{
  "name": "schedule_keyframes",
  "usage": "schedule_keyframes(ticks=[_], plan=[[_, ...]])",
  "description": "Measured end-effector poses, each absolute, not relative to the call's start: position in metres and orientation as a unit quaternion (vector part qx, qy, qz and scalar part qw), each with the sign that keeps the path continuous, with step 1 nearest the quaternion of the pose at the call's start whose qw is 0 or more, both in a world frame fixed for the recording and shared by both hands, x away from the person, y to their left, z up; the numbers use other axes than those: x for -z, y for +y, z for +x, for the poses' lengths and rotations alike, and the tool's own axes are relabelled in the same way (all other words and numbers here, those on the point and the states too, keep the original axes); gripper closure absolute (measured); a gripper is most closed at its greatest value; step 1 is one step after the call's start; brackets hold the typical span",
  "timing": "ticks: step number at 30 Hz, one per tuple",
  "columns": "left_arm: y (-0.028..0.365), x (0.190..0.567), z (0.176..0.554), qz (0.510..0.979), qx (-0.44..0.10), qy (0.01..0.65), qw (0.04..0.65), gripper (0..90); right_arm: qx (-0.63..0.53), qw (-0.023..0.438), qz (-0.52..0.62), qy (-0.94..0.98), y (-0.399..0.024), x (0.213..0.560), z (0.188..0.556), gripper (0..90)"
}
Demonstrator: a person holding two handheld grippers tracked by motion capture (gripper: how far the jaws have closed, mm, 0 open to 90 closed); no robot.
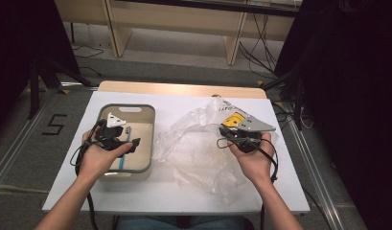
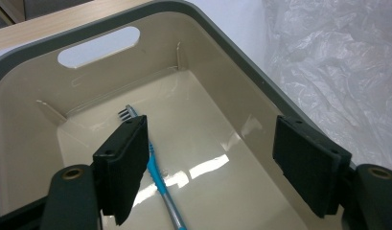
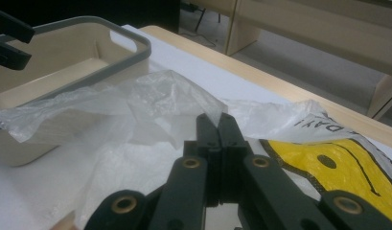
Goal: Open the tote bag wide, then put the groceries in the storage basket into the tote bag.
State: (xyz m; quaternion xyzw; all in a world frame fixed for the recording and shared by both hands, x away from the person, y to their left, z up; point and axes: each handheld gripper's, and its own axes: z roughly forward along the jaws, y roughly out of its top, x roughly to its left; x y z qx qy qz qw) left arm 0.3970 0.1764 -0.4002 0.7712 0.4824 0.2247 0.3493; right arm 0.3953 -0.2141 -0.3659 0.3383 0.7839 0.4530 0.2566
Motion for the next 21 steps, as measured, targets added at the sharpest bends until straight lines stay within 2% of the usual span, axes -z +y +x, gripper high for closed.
schedule_keyframes(ticks=[21], plan=[[0.1788, 0.4022, 0.399, 0.77, -0.224, 0.489, 0.344, 28.4, -0.454, 0.258, 0.338, 0.783, -0.2137, 0.3654, 0.3945, 90.0]])
